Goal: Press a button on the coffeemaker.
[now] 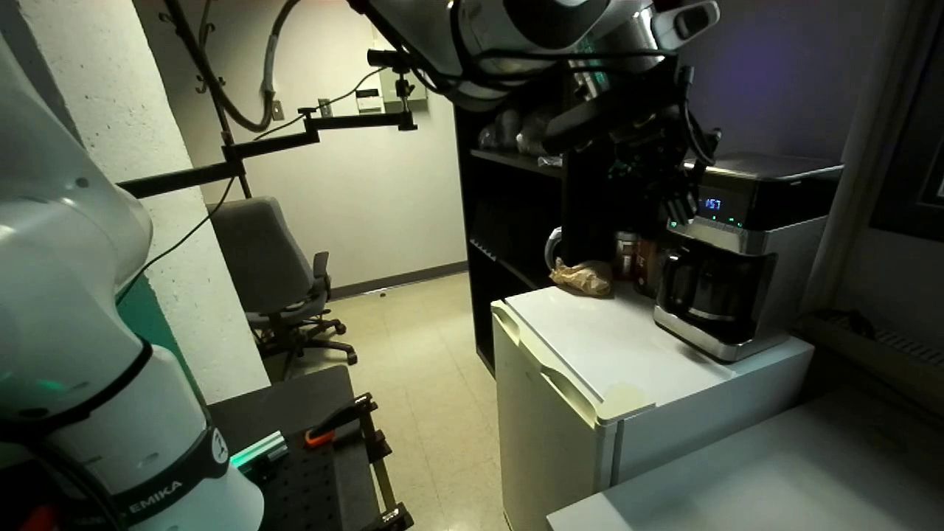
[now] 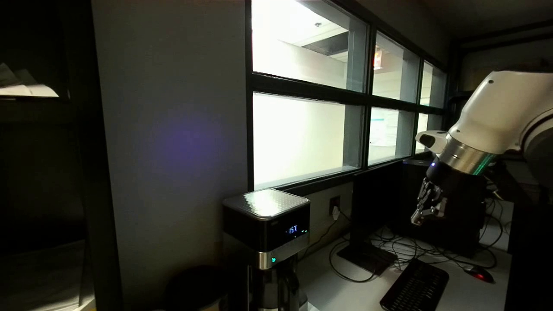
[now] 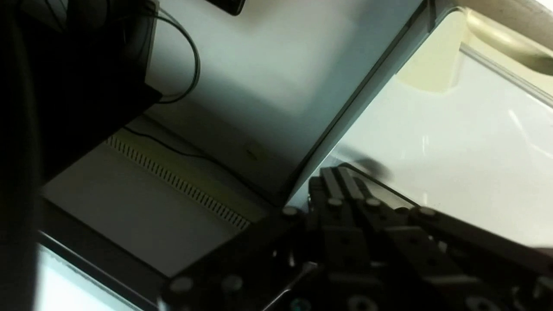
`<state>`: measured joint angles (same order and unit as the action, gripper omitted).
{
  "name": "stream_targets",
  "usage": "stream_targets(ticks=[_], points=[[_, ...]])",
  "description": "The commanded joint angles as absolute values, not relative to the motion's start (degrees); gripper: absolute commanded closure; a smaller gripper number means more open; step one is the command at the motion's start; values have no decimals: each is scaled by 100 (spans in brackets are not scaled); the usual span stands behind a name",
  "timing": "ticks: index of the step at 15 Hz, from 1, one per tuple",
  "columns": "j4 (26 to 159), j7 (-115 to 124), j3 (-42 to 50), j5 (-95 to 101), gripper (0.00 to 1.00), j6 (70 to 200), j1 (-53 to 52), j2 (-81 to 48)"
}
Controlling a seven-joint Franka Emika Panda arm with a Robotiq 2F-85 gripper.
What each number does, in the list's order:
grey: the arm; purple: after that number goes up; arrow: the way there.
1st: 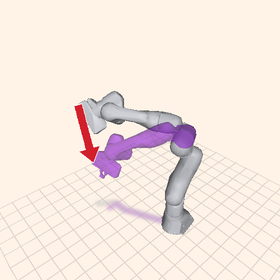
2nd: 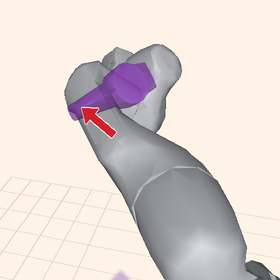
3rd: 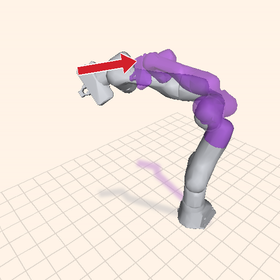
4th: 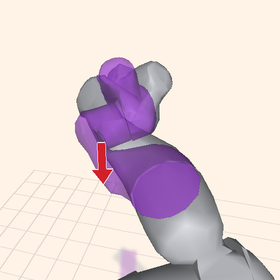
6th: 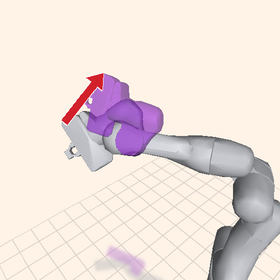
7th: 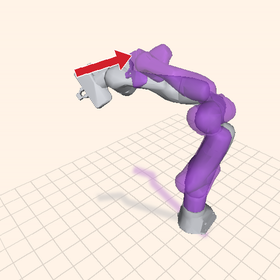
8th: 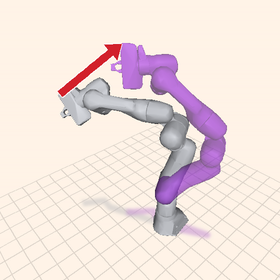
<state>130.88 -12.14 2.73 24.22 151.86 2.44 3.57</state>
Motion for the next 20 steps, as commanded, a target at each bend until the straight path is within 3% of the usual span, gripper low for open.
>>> stream_targets(ticks=[1,9,20], points=[[12631,-1083,169,3111,100,15632,234,-224],[11850,-574,215,4445,100,16611,12,-1194],[10552,-224,500,6615,100,16165,-472,-2496]])
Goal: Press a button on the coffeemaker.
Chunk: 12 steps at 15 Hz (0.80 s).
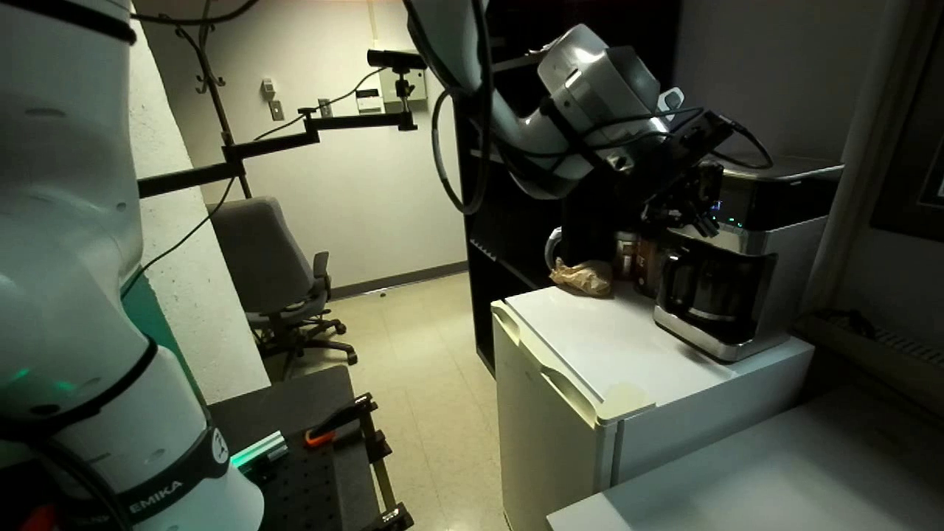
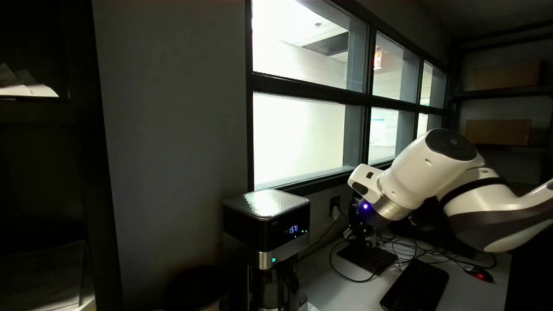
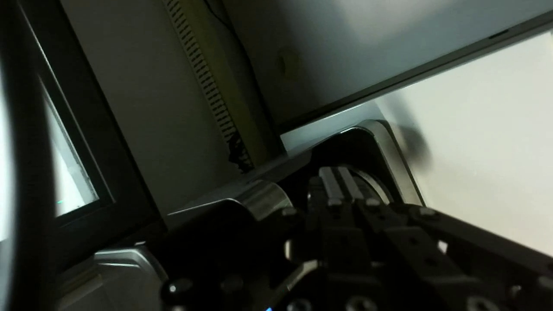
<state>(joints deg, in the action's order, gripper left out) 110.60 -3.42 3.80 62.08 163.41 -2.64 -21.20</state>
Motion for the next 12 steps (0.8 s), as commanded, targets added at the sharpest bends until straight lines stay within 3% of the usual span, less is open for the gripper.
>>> stream_targets(ticks=[1,12], points=[[10457,-257,497,6689,100,16126,-498,-2584],[9466,-504,469,7251,100,15733,-626,-3376]])
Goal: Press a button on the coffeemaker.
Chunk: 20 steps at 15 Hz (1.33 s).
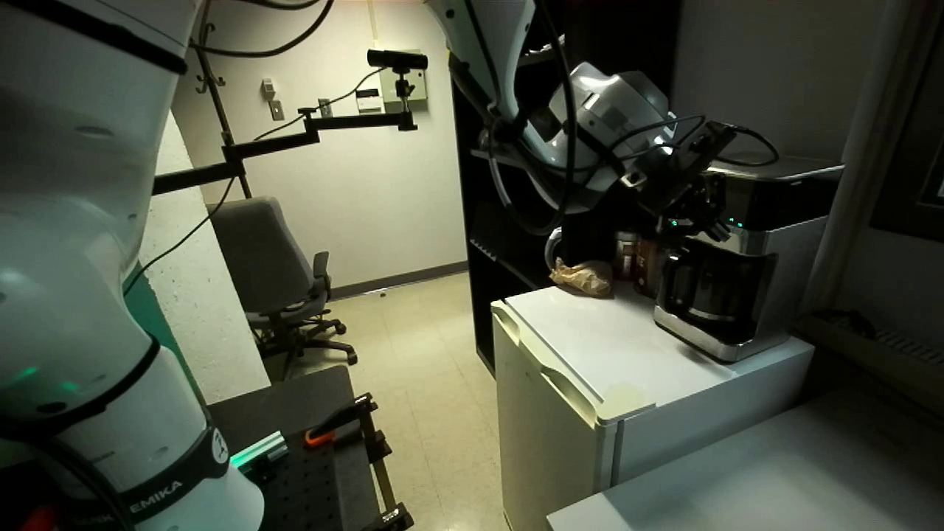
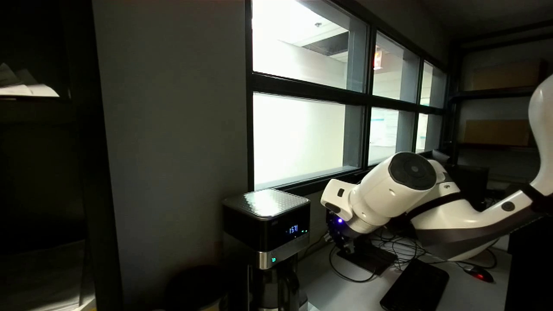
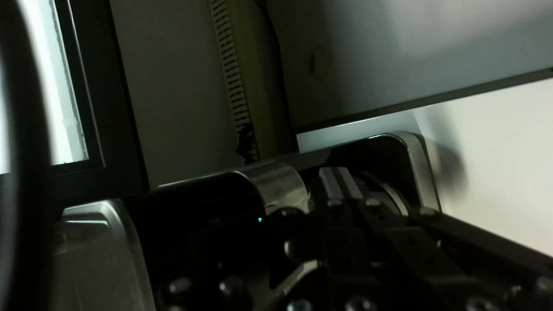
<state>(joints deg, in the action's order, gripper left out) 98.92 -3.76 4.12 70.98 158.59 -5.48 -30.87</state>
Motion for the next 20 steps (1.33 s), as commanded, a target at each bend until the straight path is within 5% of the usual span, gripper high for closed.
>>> stream_targets(ticks=[1,20], points=[[9383,-553,461,7268,100,15714,-621,-3435],[8299,-1120,249,7113,100,15642,-575,-4185]])
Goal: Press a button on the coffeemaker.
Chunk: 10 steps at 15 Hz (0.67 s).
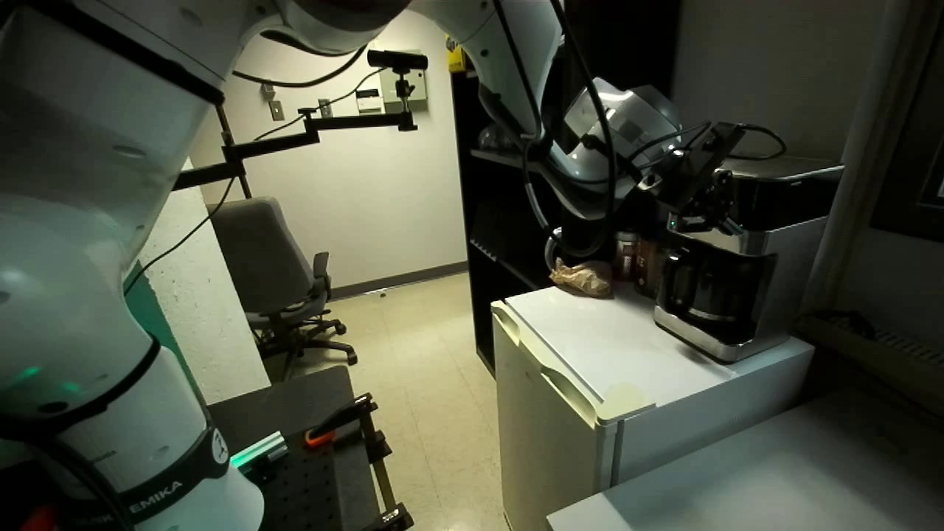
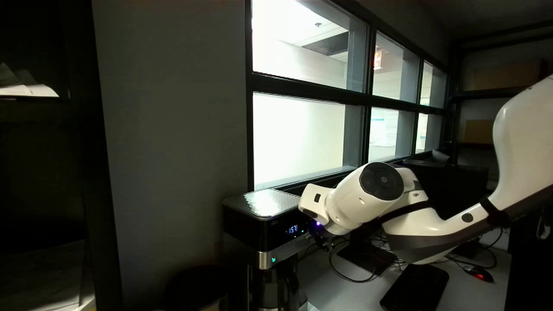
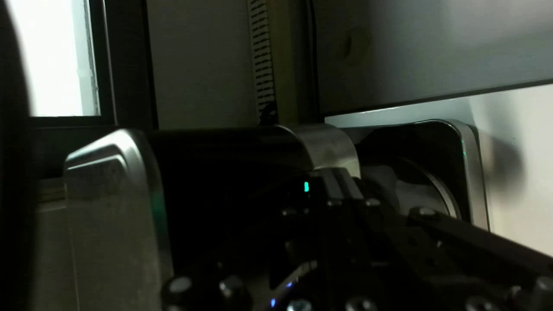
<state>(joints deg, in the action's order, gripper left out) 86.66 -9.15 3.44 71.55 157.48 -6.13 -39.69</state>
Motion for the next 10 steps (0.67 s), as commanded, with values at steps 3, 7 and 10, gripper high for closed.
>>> stream_targets(ticks=[3,7,10], points=[[8227,-1154,209,7083,100,15570,-563,-4227],[8179,-1235,152,6997,100,15490,-542,-4272],[8150,-1265,126,6965,100,15452,-537,-4285]])
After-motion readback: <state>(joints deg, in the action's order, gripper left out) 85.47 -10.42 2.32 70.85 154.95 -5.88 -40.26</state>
